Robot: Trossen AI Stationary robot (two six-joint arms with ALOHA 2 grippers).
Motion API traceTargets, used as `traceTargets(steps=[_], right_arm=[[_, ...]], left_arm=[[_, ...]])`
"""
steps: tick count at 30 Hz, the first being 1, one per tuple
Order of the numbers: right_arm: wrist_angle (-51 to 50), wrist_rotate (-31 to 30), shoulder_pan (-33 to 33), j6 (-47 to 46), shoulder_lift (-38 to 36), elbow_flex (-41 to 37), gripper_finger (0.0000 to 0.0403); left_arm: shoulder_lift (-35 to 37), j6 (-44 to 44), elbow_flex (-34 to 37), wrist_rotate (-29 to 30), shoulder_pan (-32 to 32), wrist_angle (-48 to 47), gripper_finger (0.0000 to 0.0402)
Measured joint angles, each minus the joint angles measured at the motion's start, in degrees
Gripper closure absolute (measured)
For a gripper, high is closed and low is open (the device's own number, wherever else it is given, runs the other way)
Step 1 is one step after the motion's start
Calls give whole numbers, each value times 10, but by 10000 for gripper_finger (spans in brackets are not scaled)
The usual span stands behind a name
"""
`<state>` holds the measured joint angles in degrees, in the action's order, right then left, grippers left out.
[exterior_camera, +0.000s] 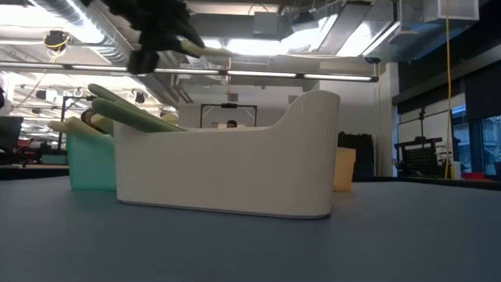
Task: Sort silverware by color (type)
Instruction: Put the yellow table knife into the green bin
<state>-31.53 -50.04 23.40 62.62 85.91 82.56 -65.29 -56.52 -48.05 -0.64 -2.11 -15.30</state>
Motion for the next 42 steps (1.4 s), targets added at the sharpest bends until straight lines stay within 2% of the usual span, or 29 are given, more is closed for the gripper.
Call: traceTargets(steps=[9, 14, 21, 28, 32, 37, 42], right_arm=[[-152, -12, 10, -153, -87, 0, 210], [-210, -36, 30, -223, -131, 0, 210], [-282, -33, 36, -342, -176, 0, 210], [-387, -33, 36, -457, -193, 0, 210], [-452, -33, 36, -504, -194, 0, 210], [-491, -33, 36, -565, -194, 0, 210], [-492, -25, 36, -579, -194, 0, 210]], left_arm=[[76, -99, 0, 20, 50, -148, 355], [88, -165, 0, 20, 85, -225, 355], [88, -253, 1, -4, 135, -288, 355], [88, -339, 1, -40, 187, -344, 355], [88, -382, 1, -37, 206, -382, 355], [87, -406, 1, -27, 207, -417, 355], [75, -405, 1, -24, 191, -421, 355]])
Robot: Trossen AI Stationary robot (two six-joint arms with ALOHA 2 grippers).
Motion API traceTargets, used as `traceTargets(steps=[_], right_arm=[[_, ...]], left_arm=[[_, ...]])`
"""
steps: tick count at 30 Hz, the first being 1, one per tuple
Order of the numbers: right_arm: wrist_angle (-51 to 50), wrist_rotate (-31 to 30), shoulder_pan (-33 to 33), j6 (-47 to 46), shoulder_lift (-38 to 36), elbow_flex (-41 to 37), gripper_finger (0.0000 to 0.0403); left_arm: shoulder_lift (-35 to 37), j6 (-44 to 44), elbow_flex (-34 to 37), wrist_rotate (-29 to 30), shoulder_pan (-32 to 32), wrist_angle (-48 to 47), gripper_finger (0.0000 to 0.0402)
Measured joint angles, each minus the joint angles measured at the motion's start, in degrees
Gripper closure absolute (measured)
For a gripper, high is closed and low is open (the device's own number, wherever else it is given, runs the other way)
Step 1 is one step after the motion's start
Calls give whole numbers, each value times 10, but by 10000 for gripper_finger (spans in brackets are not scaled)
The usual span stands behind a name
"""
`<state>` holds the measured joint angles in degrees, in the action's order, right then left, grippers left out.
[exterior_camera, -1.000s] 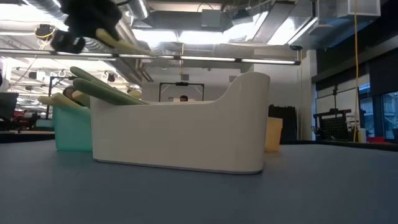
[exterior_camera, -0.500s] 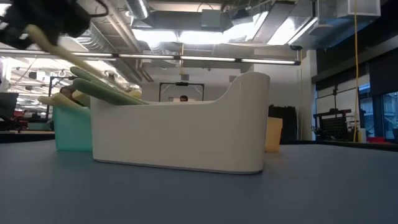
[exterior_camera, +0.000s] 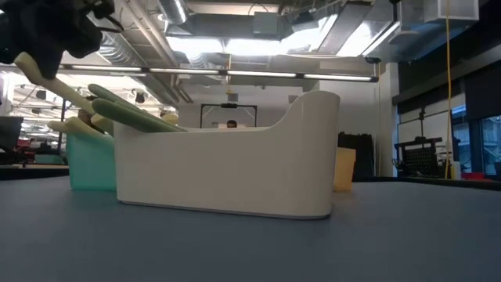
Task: Sort silverware by color (type)
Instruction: Put the yellow table knife into the green bin
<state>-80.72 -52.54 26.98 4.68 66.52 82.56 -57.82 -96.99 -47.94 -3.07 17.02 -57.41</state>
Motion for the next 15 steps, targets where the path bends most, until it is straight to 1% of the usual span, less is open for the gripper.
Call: traceTargets(steps=[8, 15], right_arm=[[0, 54, 0, 0, 0, 0, 210], [0, 61, 0, 1, 0, 0, 210]], left_arm=[[-33, 39, 0, -10, -40, 3, 355], [-55, 89, 0, -10, -87, 6, 355]])
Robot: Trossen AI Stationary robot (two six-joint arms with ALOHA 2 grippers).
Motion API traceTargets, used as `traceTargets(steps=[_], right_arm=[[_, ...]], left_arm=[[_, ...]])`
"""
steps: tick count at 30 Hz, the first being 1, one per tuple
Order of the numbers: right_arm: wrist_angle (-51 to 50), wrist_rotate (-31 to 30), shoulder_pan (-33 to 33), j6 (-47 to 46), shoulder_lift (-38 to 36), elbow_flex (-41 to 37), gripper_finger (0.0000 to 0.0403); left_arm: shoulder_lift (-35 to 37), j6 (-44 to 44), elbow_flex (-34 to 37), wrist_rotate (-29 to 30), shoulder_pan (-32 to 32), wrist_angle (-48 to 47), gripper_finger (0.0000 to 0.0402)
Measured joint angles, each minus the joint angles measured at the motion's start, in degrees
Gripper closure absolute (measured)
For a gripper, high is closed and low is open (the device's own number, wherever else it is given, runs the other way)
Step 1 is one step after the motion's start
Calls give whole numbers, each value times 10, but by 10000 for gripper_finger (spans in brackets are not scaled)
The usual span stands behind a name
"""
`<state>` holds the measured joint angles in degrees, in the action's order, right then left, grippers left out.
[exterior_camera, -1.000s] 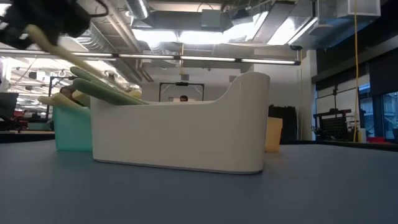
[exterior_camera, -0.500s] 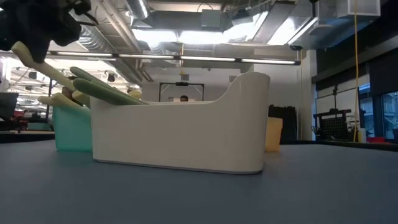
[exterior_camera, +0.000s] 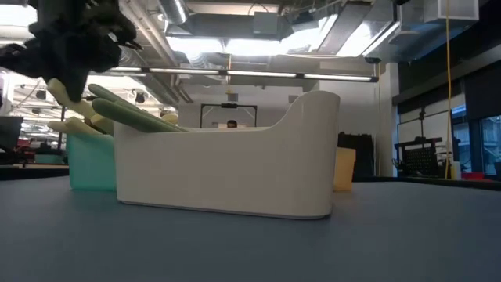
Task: Sort silverware by color (type)
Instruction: Put the yellow table knife into the green bin
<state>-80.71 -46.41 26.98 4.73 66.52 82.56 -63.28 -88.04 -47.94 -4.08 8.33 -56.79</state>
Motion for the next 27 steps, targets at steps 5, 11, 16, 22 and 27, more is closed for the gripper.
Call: traceTargets(steps=[5, 11, 16, 22, 27], right_arm=[[0, 0, 0, 0, 0, 0, 210], [-3, 6, 0, 0, 0, 0, 210], [-4, 14, 0, 0, 0, 0, 210], [-4, 35, 0, 0, 0, 0, 210], [-4, 74, 0, 1, 0, 0, 210]], left_arm=[[-21, 31, 0, -9, -31, 4, 354], [-56, 68, 0, -37, -58, 9, 352], [-85, 95, -1, -53, -70, 14, 351], [-86, 93, -1, -51, -73, 16, 347], [-82, 91, 0, -57, -73, 16, 317]])
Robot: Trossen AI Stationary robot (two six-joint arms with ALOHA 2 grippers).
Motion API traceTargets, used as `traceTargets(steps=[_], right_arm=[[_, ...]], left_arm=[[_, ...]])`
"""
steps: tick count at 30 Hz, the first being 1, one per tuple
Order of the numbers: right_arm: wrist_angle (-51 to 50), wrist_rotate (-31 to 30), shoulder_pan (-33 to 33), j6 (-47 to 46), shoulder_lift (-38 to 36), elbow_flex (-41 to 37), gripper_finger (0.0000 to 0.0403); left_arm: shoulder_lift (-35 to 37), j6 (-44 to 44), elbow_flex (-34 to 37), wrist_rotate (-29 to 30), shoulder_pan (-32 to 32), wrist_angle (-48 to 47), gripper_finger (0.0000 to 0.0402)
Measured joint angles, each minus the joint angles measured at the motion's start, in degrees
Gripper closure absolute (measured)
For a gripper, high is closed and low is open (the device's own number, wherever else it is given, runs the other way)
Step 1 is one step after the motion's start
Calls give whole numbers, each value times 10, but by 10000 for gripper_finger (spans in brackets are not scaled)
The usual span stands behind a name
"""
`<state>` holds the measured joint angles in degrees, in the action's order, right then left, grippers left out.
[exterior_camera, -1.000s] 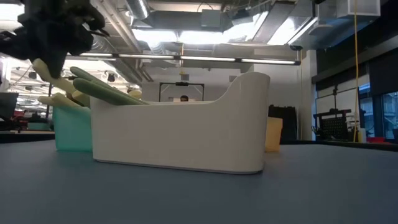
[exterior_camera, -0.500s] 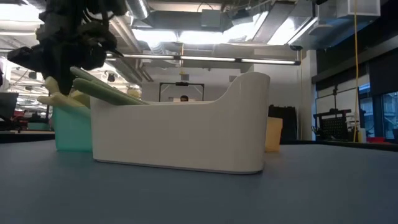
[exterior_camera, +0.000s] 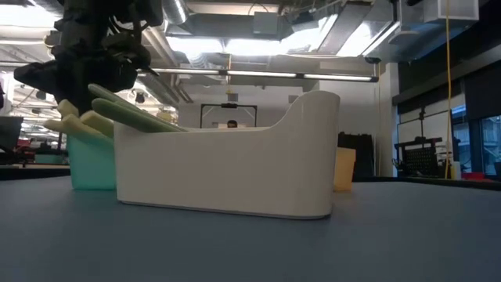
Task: Sort silverware by color (type)
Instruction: Put the yellow table knife into the green bin, then return to Home Position
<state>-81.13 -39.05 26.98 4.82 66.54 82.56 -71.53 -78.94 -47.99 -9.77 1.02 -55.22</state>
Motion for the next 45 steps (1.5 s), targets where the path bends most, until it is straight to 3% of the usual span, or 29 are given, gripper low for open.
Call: traceTargets(steps=[6, 14, 27, 33, 45], right_arm=[[0, 18, 0, 0, 0, 0, 210], [0, 18, 0, 0, 0, 0, 210], [0, 18, 0, -1, 0, 0, 210], [3, 18, 0, -1, 0, 0, 210], [7, 44, 0, -52, 0, 0, 210]], left_arm=[[0, 0, 0, -5, 0, -1, 284], [21, 0, 1, -18, 0, -3, 279], [153, 3, 1, -10, 0, -3, 279], [217, 87, 1, 28, 0, -2, 279], [284, 367, 0, 194, 0, 54, 279]])
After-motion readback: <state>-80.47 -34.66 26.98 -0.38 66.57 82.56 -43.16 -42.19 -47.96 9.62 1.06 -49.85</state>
